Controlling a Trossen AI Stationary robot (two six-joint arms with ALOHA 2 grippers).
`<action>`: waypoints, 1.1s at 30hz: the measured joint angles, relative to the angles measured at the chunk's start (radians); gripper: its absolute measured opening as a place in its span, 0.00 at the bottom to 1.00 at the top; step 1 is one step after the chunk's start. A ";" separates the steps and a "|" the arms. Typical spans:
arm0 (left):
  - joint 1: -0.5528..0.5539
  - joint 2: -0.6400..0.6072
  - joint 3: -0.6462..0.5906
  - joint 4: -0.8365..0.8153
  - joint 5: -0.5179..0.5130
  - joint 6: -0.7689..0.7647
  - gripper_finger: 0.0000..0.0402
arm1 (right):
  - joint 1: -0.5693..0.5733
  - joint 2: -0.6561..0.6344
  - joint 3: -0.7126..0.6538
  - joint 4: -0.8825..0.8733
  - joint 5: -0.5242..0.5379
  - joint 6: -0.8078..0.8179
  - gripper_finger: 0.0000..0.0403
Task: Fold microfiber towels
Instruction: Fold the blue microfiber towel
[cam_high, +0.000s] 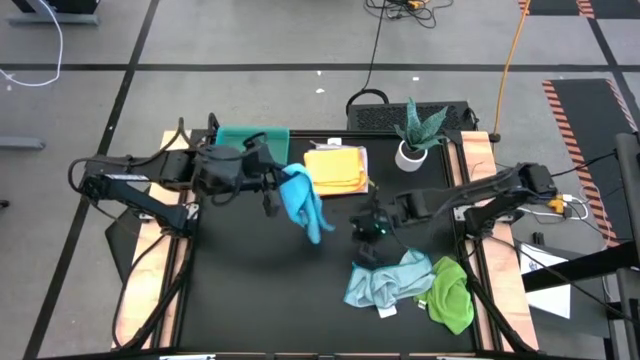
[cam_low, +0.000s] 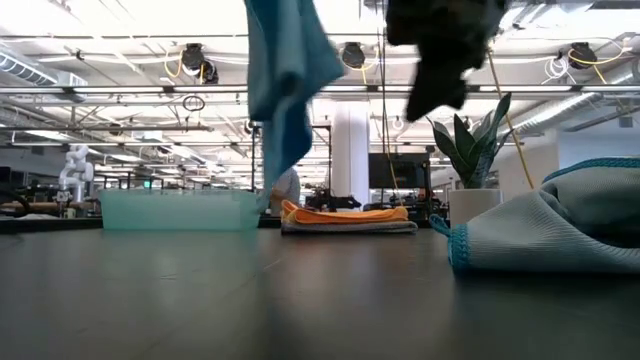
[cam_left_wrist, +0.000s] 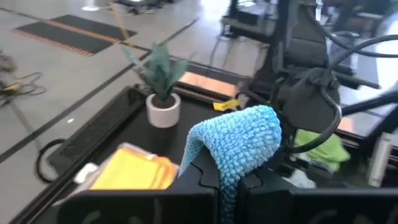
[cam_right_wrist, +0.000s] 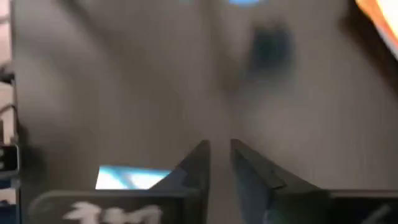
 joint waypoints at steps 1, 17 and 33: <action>0.007 0.000 0.000 -0.012 -0.011 -0.004 0.00 | -0.020 0.010 0.000 0.036 -0.019 -0.020 0.18; 0.035 0.011 -0.001 -0.050 -0.017 -0.049 0.00 | -0.126 -0.020 -0.001 0.176 -0.043 -0.250 0.35; 0.035 0.011 -0.001 -0.049 -0.017 -0.075 0.00 | -0.127 0.024 0.001 0.322 0.029 -0.419 0.35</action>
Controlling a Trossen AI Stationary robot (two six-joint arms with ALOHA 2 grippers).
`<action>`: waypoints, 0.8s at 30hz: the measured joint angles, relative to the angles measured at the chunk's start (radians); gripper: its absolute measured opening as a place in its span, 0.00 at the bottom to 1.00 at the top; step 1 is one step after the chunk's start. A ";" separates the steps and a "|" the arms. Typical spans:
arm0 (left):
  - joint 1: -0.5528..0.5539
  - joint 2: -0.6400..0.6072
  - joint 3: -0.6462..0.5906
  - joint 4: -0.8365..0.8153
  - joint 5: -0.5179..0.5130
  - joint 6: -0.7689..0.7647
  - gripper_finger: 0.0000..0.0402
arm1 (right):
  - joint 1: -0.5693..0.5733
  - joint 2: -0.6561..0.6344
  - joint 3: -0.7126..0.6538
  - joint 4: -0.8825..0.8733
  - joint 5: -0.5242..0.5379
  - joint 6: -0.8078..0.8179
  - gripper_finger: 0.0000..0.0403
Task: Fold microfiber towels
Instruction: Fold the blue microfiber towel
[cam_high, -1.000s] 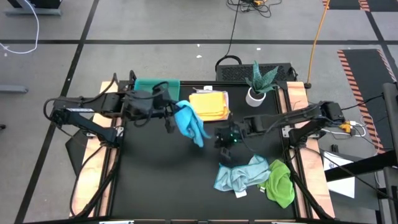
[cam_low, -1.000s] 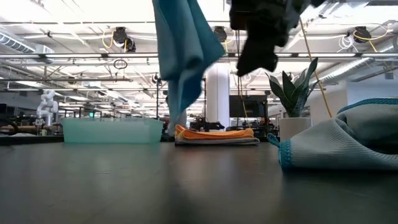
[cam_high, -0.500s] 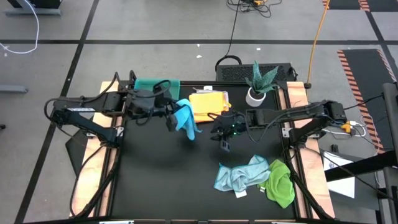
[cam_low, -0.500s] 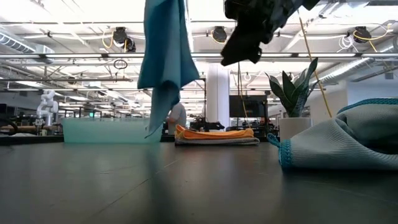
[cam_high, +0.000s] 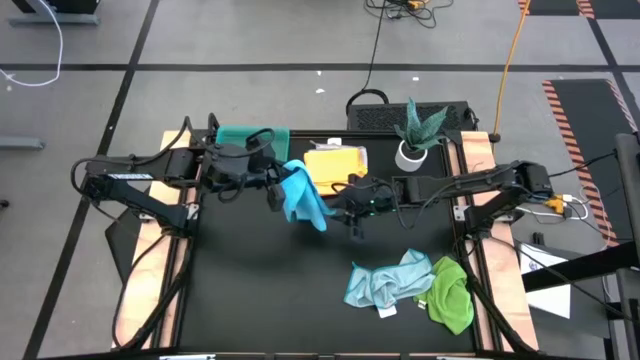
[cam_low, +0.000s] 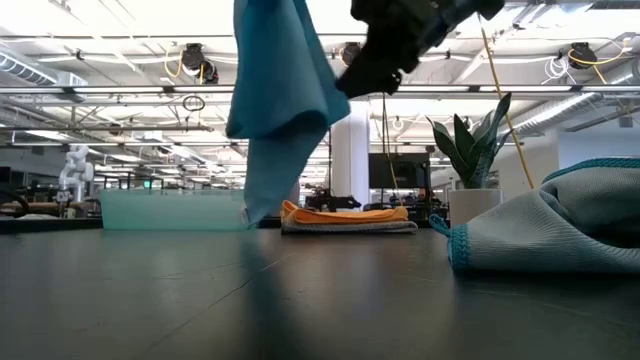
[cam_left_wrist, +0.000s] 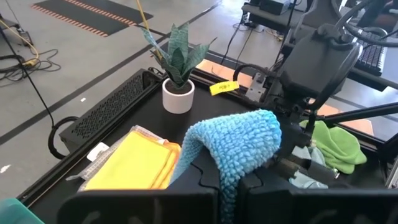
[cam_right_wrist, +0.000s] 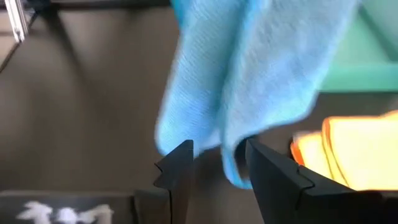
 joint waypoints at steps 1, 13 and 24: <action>0.000 0.000 0.000 0.000 0.000 0.000 0.00 | 0.000 0.011 0.000 0.012 -0.002 0.000 0.35; -0.001 0.000 0.000 0.004 0.001 -0.020 0.00 | -0.003 0.138 -0.002 0.167 0.003 -0.032 0.35; -0.002 0.000 0.000 -0.001 0.009 -0.032 0.00 | -0.032 0.133 -0.001 0.245 0.030 -0.062 0.31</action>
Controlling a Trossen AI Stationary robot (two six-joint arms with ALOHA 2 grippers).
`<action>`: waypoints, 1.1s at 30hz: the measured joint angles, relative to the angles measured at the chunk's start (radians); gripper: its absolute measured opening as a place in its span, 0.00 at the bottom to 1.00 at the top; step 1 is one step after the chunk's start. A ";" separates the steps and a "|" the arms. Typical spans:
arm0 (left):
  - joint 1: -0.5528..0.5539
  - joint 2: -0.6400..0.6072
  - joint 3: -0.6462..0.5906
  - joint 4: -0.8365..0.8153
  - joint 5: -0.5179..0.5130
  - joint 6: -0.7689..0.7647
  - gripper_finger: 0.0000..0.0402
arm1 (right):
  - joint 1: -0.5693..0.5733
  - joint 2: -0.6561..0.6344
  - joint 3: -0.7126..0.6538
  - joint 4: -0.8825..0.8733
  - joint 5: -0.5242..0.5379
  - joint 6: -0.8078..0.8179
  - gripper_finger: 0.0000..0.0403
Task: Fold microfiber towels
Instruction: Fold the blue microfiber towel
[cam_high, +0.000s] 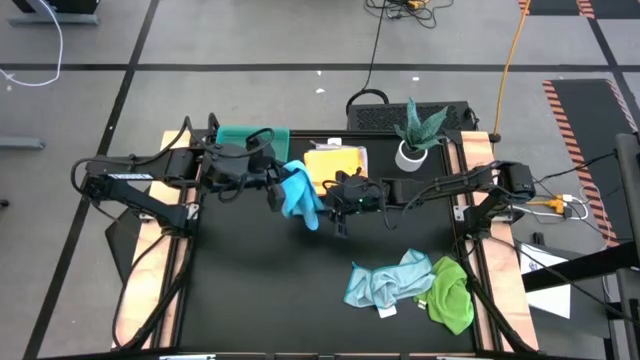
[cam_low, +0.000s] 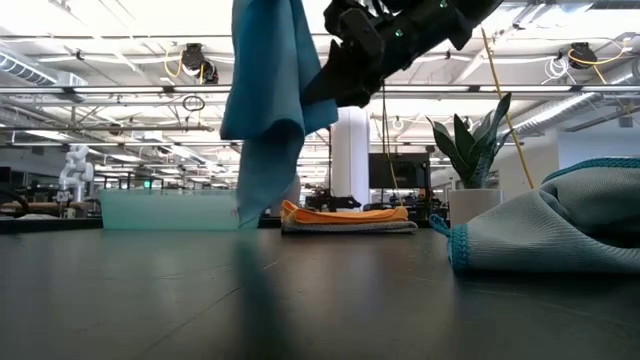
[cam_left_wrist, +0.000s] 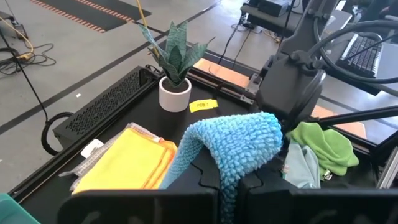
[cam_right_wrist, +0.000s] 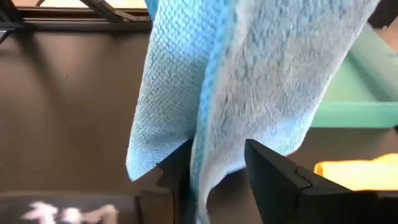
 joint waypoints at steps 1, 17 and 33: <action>0.000 0.000 0.000 0.000 0.000 0.000 0.00 | 0.000 0.000 0.000 -0.010 0.000 0.007 0.29; -0.037 0.000 0.000 -0.271 0.144 -0.124 0.00 | -0.026 -0.274 0.001 -0.482 0.029 0.028 0.00; -0.036 0.070 0.002 -0.397 0.202 0.053 0.00 | -0.112 -0.508 0.001 -0.669 0.033 0.033 0.00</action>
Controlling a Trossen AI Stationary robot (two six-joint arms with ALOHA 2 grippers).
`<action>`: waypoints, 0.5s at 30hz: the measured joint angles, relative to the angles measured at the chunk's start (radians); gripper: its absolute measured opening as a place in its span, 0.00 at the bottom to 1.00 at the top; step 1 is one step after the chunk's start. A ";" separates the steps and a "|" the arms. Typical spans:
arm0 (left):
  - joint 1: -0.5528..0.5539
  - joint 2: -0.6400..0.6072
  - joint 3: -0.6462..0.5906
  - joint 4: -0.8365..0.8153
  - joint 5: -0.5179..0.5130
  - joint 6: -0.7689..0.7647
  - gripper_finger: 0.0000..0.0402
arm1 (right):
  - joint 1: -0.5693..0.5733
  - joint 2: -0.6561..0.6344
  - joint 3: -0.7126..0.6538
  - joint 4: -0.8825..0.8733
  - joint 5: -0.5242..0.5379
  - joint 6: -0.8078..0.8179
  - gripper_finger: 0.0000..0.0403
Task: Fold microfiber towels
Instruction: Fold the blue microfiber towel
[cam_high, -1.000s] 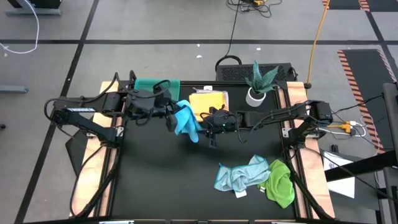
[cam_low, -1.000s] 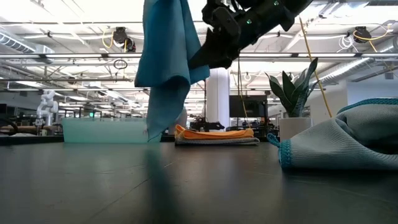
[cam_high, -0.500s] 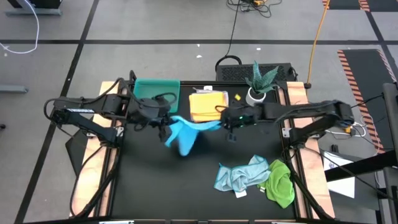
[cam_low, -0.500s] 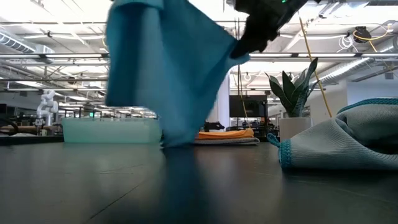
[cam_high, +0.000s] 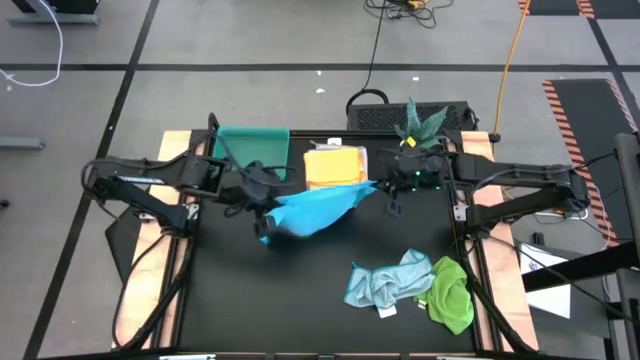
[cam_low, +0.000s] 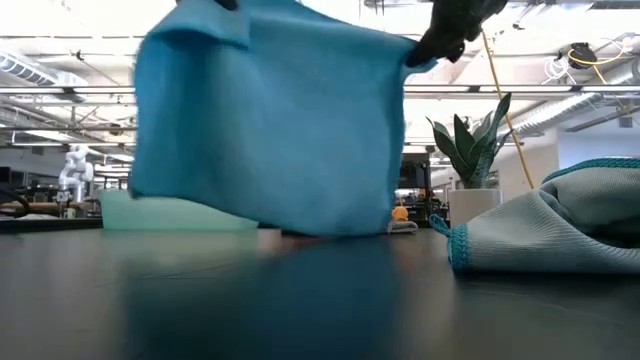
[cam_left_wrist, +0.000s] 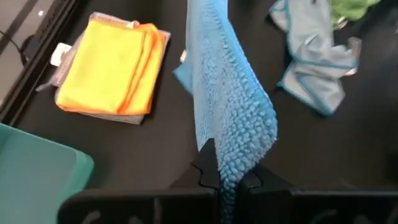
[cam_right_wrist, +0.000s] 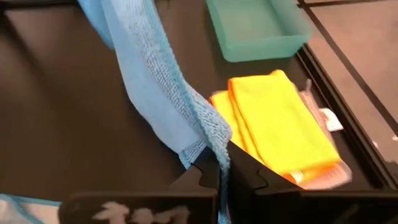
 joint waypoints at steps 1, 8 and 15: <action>0.010 0.014 0.000 0.009 0.001 0.024 0.00 | -0.006 -0.007 0.000 -0.009 0.001 0.002 0.00; 0.076 0.088 -0.002 0.020 0.090 0.107 0.00 | -0.011 -0.036 0.000 -0.059 0.044 0.019 0.00; 0.082 0.105 -0.002 0.017 0.048 0.137 0.00 | -0.011 -0.048 0.000 -0.148 0.050 0.037 0.00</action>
